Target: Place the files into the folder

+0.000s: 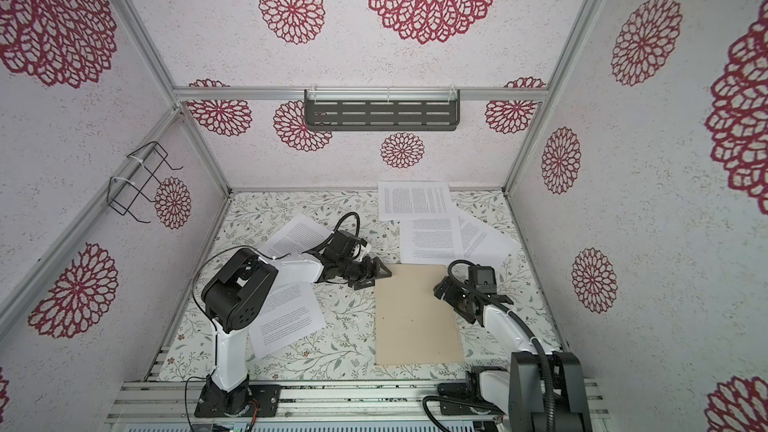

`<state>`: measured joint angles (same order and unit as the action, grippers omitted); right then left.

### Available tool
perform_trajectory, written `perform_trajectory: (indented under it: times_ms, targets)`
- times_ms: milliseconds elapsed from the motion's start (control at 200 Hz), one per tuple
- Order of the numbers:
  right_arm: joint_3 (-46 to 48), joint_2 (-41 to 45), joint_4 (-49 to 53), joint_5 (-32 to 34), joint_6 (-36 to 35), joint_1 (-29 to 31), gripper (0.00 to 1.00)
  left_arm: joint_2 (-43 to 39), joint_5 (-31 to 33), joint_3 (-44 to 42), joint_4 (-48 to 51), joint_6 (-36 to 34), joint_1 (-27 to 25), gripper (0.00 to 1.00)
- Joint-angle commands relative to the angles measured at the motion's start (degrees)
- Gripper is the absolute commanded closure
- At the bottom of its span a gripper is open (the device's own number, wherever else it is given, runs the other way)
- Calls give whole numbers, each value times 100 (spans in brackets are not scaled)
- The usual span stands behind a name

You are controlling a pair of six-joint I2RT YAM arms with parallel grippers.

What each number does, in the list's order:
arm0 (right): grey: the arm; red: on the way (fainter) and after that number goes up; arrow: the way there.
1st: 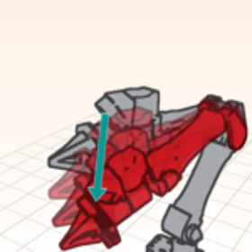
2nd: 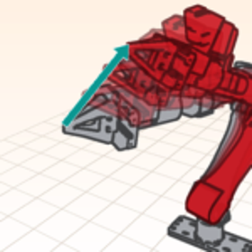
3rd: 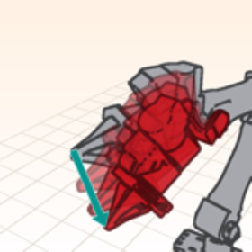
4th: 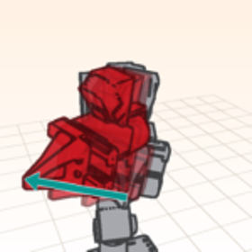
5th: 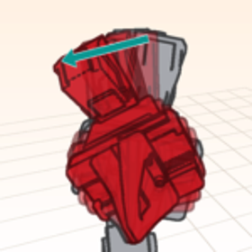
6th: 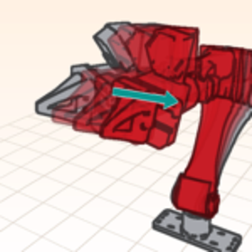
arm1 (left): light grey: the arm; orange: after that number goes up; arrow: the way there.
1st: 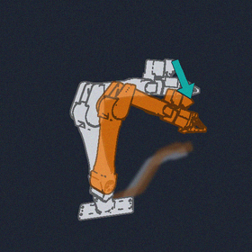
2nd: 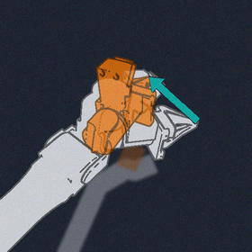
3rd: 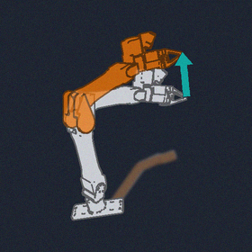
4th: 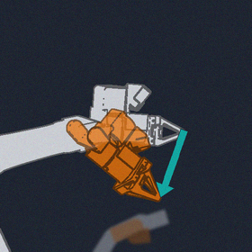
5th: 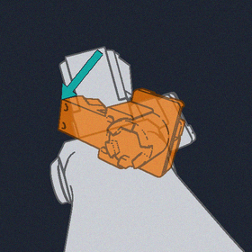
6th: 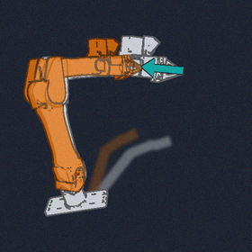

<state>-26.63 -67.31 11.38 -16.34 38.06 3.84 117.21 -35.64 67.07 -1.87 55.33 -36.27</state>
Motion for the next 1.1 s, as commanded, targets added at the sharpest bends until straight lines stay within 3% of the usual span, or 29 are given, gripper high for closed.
perform_trajectory:
  times_ms: [0,165,390,515,585,675,775,820,916,1096]
  targets:
    - [65,-337,221,-339,593,394,1,144,66,77,-24,264,92,23]
    - [-162,-1036,-832,-642,1203,890,3,111,42,189,4,277,605,27]
    - [-858,-2135,-2342,-623,2097,1689,4,91,258,901,1135,-556,1470,27]
    - [-1217,-2344,-2570,-225,2216,1744,5,-88,357,1224,1634,-854,1900,24]
    - [-1354,-2275,-2496,28,2045,1743,4,-332,698,1597,2339,-1401,1905,18]
    - [-1620,-2260,-2176,152,1658,1734,3,-873,1435,1922,3185,-2015,1820,9]
    - [-1735,-2183,-2089,147,1250,1701,2,-1672,2420,1638,3468,-2699,1646,4]
    - [-1811,-2173,-2005,66,1072,1656,1,-2117,3101,1321,3483,-3093,1434,0]
    - [-1880,-2216,-1913,-182,803,1573,1,-3043,4313,458,3269,-4064,813,3]
    - [-1849,-2370,-2055,-587,541,1454,1,-4258,5628,-1386,2670,-6312,-526,3]
